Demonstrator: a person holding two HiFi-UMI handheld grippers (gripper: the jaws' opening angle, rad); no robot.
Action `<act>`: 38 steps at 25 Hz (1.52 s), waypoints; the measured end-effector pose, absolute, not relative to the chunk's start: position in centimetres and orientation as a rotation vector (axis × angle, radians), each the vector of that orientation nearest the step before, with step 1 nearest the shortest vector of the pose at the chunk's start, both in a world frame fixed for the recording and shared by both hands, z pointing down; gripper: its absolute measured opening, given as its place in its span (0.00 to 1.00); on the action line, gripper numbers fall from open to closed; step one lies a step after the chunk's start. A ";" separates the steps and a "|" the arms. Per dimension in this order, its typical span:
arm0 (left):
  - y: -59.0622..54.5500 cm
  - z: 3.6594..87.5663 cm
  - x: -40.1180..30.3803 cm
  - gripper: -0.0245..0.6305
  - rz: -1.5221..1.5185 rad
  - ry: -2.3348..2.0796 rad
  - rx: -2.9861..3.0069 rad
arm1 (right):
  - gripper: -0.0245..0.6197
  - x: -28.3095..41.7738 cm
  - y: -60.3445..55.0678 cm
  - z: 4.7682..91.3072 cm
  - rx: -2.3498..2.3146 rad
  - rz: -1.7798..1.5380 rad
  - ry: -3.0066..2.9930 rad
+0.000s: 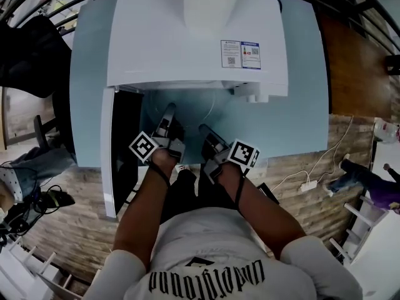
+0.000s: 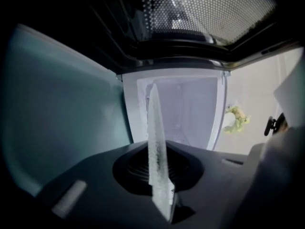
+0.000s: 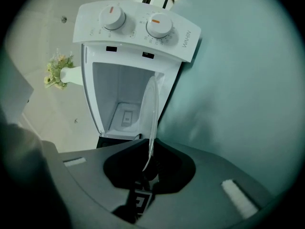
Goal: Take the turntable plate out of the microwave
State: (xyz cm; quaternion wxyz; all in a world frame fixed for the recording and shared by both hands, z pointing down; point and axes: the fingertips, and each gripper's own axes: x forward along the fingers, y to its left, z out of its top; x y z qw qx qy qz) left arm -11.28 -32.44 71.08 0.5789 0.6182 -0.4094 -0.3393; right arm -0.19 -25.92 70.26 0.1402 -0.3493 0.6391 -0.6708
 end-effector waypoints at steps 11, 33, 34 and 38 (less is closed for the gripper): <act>-29.2 68.3 -11.6 0.15 -0.806 -0.888 1.465 | 0.09 -0.5 -22.0 67.6 -1.068 -1.862 1.824; -21.4 59.2 -6.5 0.15 -0.832 -0.780 1.468 | 0.09 3.9 -13.8 58.4 -1.085 -1.709 1.827; -21.4 58.6 -6.2 0.15 -0.834 -0.791 1.481 | 0.09 4.3 -13.8 57.8 -1.066 -1.699 1.843; -20.8 56.2 -5.0 0.15 -0.882 -0.835 1.491 | 0.09 6.0 -13.8 55.7 -0.993 -1.702 1.905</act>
